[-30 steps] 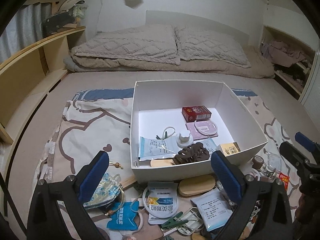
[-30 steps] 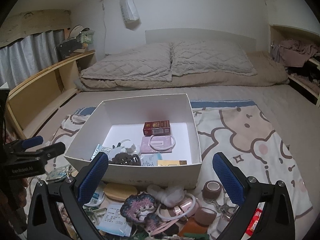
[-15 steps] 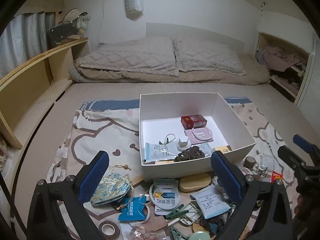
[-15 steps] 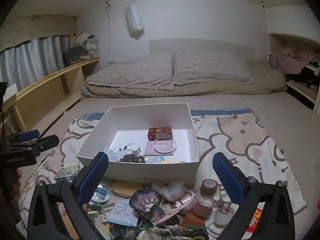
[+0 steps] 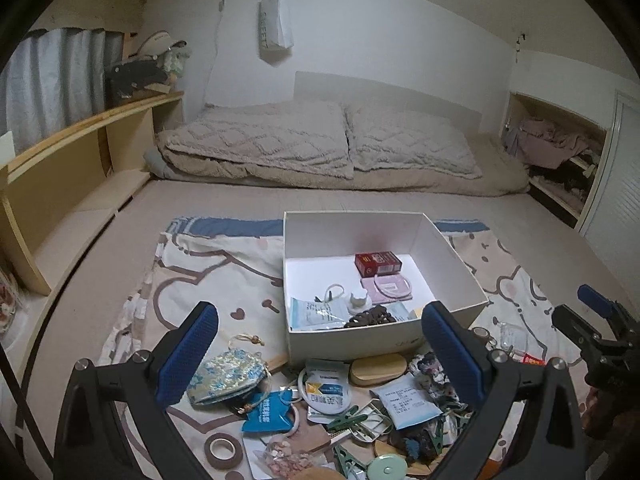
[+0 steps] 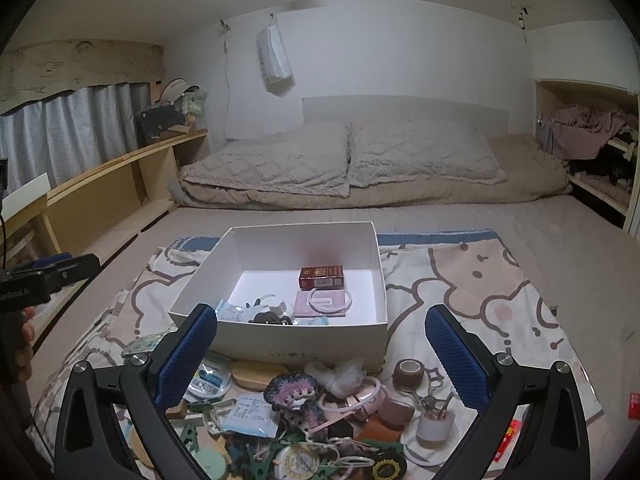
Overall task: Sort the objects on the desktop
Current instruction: 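Raise both open grippers out of the white box, then move both grippers back toward the remaining pile of items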
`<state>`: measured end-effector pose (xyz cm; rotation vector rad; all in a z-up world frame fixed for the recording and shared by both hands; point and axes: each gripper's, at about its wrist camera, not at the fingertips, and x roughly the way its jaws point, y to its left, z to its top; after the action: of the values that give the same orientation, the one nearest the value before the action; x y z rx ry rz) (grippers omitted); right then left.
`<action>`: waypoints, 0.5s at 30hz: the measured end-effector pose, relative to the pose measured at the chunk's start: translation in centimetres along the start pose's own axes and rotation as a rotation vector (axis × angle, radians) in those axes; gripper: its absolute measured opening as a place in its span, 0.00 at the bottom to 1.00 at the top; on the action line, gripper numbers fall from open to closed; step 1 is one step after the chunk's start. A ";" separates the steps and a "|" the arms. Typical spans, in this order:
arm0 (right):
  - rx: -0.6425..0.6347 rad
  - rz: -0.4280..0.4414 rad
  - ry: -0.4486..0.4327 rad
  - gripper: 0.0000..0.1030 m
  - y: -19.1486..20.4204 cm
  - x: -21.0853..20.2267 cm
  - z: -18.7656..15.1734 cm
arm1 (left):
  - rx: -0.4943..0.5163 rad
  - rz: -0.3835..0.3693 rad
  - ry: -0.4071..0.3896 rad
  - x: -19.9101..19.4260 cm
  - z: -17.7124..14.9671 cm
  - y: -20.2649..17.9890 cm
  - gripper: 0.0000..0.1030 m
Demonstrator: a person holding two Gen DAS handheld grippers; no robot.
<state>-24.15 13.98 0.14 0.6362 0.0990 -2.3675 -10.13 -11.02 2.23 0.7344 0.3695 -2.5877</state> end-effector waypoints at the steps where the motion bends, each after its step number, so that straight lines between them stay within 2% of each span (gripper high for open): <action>1: -0.004 -0.001 -0.004 1.00 0.0 -0.2 0.0 | 0.000 0.000 -0.010 -0.3 0.0 0.1 1.00; 12: -0.010 -0.022 -0.007 1.00 -0.9 -0.6 -0.7 | -0.053 0.006 -0.024 -0.7 -0.6 3.1 1.00; 15: 0.002 -0.027 -0.006 1.00 -1.3 -0.6 -0.9 | -0.058 0.028 -0.032 -0.8 -1.0 4.0 1.00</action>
<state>-24.26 15.54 -0.49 0.6322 0.1031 -2.3952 -7.19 -13.87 1.31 0.6726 0.4194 -2.5487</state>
